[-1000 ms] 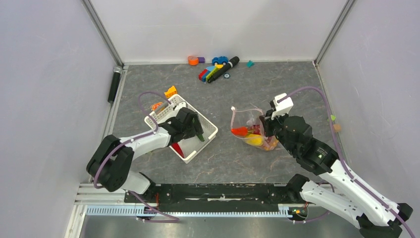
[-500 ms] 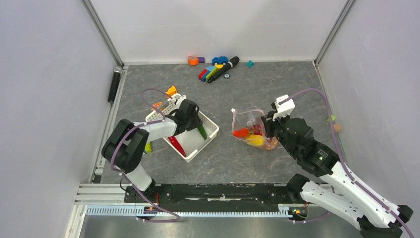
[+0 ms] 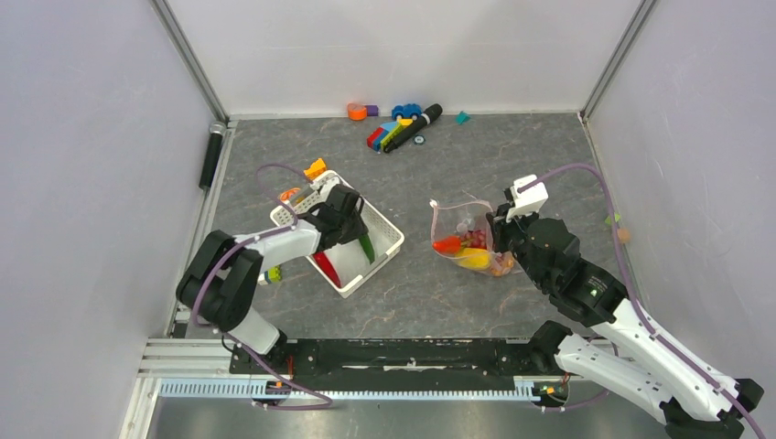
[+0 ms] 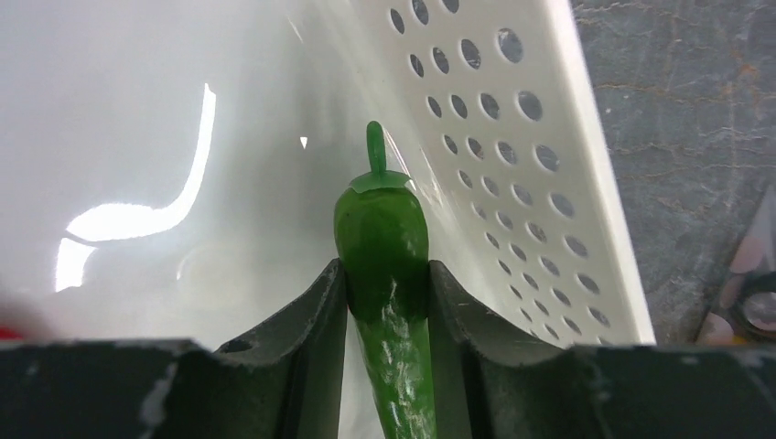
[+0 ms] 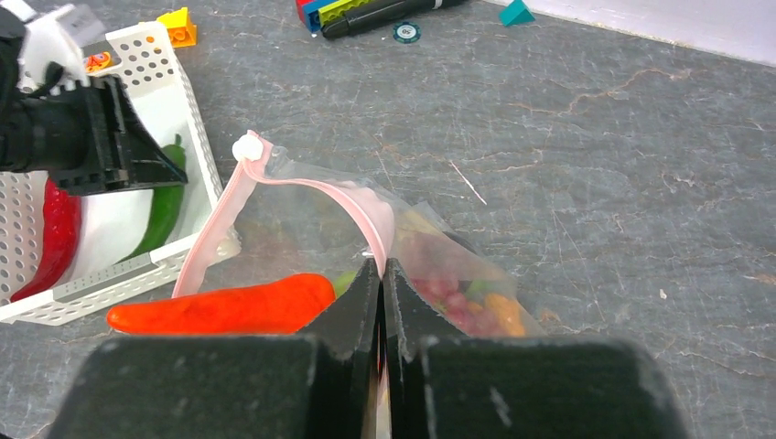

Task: Place the food in the zip-top bag and seal the zipper
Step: Pick up the fake vegetable from the bin, then place the fake vegetable in the zipper food storage bag.

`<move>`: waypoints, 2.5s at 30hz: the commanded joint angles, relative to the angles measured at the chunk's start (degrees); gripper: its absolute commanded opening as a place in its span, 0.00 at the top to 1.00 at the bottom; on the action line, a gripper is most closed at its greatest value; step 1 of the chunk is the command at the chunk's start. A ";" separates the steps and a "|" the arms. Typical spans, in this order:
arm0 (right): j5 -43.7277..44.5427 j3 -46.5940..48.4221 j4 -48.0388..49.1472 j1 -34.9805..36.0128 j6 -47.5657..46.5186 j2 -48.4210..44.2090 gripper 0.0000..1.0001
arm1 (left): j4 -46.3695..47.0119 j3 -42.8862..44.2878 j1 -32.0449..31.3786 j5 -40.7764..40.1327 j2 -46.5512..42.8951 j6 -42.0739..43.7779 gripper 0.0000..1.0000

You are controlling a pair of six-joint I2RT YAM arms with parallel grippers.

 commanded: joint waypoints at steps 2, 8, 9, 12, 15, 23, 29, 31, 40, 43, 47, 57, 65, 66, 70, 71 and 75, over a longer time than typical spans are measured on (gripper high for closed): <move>1.71 0.08 2.22 -0.01 -0.42 -0.29 0.95 | 0.30 -2.79 -0.07 -3.04 -11.44 2.59 0.98; 2.45 0.06 2.07 -0.04 -0.51 -0.44 0.94 | 4.75 -4.95 -0.20 -0.50 -23.19 4.14 0.98; 2.40 0.10 2.07 0.00 -0.51 -0.36 0.94 | 5.52 -5.08 -0.32 0.97 -24.44 4.33 0.98; 1.39 0.42 1.91 -0.10 -0.70 -0.46 0.94 | 10.62 -4.93 -2.01 5.22 -28.21 5.48 0.98; 0.88 0.41 1.80 -0.01 -0.61 -0.66 0.94 | 11.47 -3.28 -4.74 4.73 -30.65 8.27 0.98; 0.66 0.03 1.65 -0.03 -0.42 -0.69 0.94 | 11.58 -3.32 -6.83 2.49 -32.66 11.84 0.98; -1.16 -0.75 2.51 -0.03 -0.41 -1.23 0.94 | 11.16 -6.79 -6.92 12.46 -40.52 17.92 0.98; -1.42 -0.66 2.64 -0.04 -0.84 -1.23 0.94 | 10.87 -8.96 -6.92 13.27 -43.72 18.90 0.98; -1.86 -1.15 3.08 -0.04 -2.00 0.00 0.94 | 18.50 -14.54 -6.92 26.56 -49.73 27.90 0.98; -2.15 -1.11 3.07 -0.02 -2.37 0.41 0.94 | 21.51 -15.04 -6.92 32.86 -47.77 29.29 0.98; -2.84 -1.20 3.20 -0.01 -2.56 0.96 0.94 | 25.85 -15.23 -6.92 37.11 -44.43 28.71 0.98; -3.95 -1.02 3.25 -0.04 -1.77 0.22 0.94 | 39.43 -9.59 -11.06 44.46 -30.83 28.31 0.96; -4.92 -0.76 3.00 -0.01 -1.08 0.86 0.95 | 46.53 -0.16 -17.03 45.47 -18.13 27.20 0.98; -5.08 -0.76 2.97 -0.04 -1.05 0.81 0.95 | 47.57 0.45 -17.35 45.46 -17.41 27.04 0.98; -5.55 -0.75 2.98 0.02 -0.81 0.65 0.95 | 51.47 2.55 -17.62 44.90 -15.13 26.54 0.98; -5.68 -0.82 3.01 -0.03 -0.64 0.61 0.94 | 51.59 3.32 -17.64 44.38 -14.90 26.77 0.98; -5.59 -0.74 3.06 -0.04 -0.49 0.18 0.95 | 54.25 4.45 -18.20 38.80 -14.43 26.50 0.98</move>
